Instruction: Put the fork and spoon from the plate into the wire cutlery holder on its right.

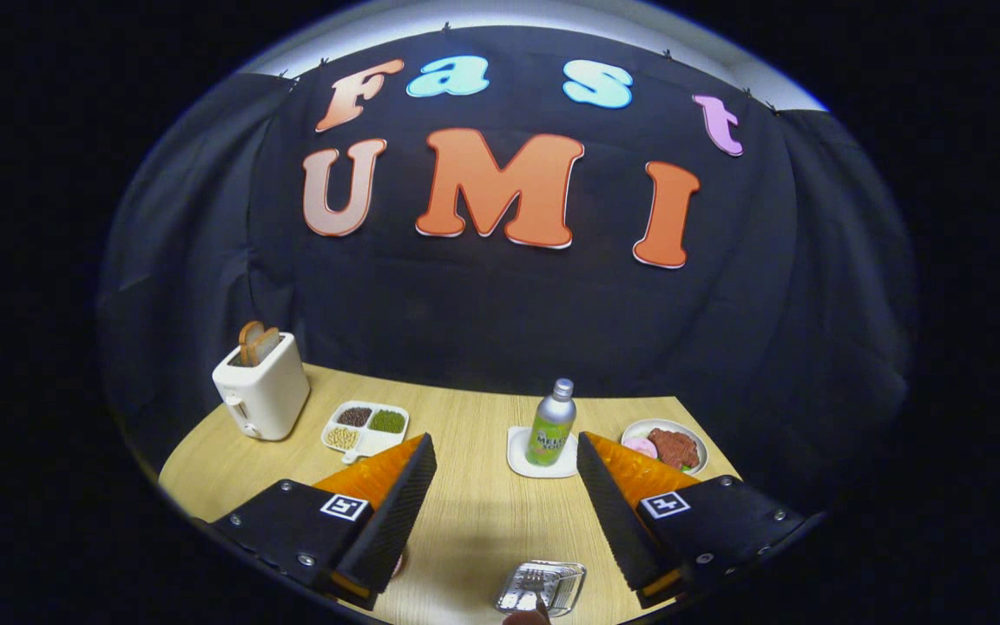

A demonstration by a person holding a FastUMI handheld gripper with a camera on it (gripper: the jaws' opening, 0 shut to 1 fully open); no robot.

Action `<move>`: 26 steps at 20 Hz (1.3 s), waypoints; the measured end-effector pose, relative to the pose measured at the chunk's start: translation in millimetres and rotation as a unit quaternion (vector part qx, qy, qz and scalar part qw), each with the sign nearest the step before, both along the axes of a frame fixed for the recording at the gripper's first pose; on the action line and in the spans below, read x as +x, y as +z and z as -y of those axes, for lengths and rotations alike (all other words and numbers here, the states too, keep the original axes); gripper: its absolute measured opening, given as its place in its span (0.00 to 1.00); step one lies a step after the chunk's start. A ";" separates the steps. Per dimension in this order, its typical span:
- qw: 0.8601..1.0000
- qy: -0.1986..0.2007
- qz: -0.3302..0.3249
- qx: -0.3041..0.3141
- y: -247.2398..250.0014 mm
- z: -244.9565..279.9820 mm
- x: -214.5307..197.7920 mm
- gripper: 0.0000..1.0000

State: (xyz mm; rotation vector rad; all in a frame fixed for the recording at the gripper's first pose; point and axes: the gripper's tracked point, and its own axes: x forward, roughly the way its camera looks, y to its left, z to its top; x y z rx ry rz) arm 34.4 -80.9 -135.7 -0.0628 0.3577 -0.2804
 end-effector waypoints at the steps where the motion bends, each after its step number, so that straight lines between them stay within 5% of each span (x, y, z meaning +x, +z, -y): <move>1: 1.000 0.001 0.021 0.001 9.4 -6.0 1.4 0.98; 6: 0.997 0.023 0.066 -0.015 23.1 -45.9 10.2 0.98; 13: 0.996 0.085 0.030 0.014 -16.5 -126.5 27.5 0.98; 21: 0.988 0.116 -0.087 0.046 -94.9 -184.9 34.1 0.99; 26: 0.969 0.111 -0.196 0.097 -151.5 -201.6 24.6 0.99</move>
